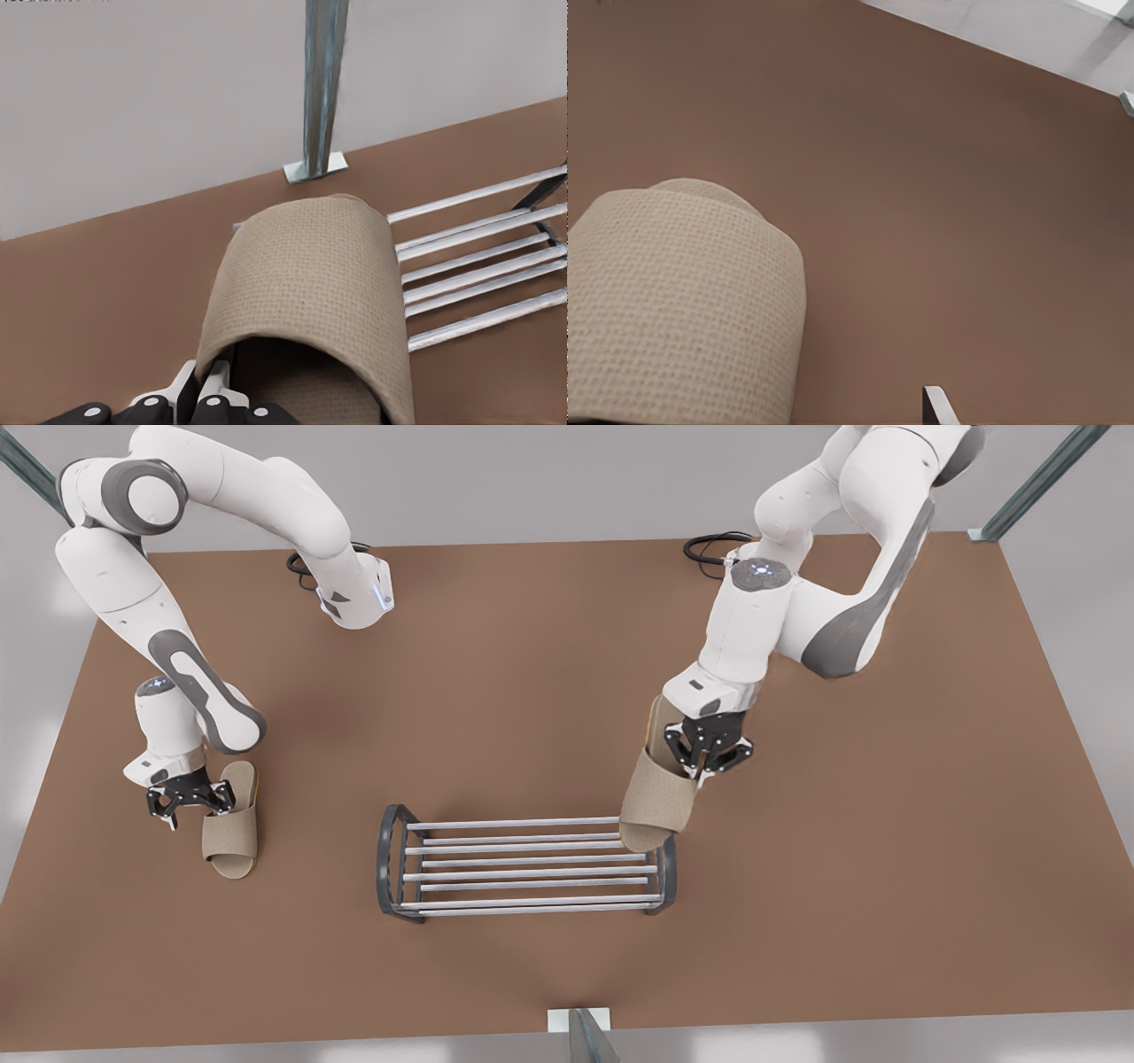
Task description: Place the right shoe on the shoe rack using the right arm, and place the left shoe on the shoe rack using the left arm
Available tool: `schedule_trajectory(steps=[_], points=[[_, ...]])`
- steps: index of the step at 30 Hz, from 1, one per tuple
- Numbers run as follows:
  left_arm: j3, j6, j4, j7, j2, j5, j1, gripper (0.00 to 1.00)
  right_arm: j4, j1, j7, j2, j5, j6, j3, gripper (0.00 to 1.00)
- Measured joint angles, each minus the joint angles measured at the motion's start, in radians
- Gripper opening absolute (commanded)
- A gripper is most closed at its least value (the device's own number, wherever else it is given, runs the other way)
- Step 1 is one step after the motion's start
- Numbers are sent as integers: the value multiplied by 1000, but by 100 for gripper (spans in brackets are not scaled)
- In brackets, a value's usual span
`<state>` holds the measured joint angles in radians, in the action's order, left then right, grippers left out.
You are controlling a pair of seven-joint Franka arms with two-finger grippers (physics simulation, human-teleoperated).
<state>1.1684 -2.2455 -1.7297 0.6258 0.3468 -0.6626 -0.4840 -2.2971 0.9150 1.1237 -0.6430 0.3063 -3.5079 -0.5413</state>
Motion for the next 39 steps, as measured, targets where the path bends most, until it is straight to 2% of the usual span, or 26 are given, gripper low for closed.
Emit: schedule_trajectory(steps=[2, 6, 8, 10, 11, 14, 16, 21, 26, 32, 35, 38, 39], points=[[-103, 33, 43, 60, 7, -22, 147, 21, 10, -6, 0, -12, 0, 0, 0, 100], [-395, 75, 168, 166, 52, -66, 454, 21, 43, -16, 1, -44, 1, 0, 0, 100], [-466, 94, 218, 213, 85, -89, 542, 21, 46, -16, 0, -49, 1, 0, 0, 67], [-574, 108, 266, 259, 111, -107, 658, 21, 46, -15, -1, -50, 2, 0, 1, 31], [-600, 113, 287, 282, 125, -114, 692, 21, 46, -14, -2, -51, 2, 0, 1, 21], [-732, 118, 333, 347, 161, -125, 825, 21, 47, -9, -4, -51, 2, 1, 1, 21], [-769, 101, 338, 388, 184, -143, 858, 21, 48, -6, -6, -48, 2, 1, 1, 21], [-782, 35, 332, 498, 251, -262, 870, 21, 46, -3, -16, -38, 1, 2, 0, 21], [-782, -6, 327, 592, 257, -333, 862, 21, 36, -2, -36, 12, 2, 10, -8, 21], [-782, -34, 309, 691, 282, -437, 867, 21, 24, -24, -111, 259, 6, 194, -37, 21], [-782, -41, 278, 740, 286, -489, 868, 21, 196, -117, -176, 318, -4, 394, -8, 21], [-782, -45, 255, 785, 287, -525, 869, 21, 533, -199, -292, 326, -195, 722, 2, 21], [-782, -46, 251, 799, 286, -533, 869, 26, 621, -209, -332, 319, -238, 832, -3, 21]])
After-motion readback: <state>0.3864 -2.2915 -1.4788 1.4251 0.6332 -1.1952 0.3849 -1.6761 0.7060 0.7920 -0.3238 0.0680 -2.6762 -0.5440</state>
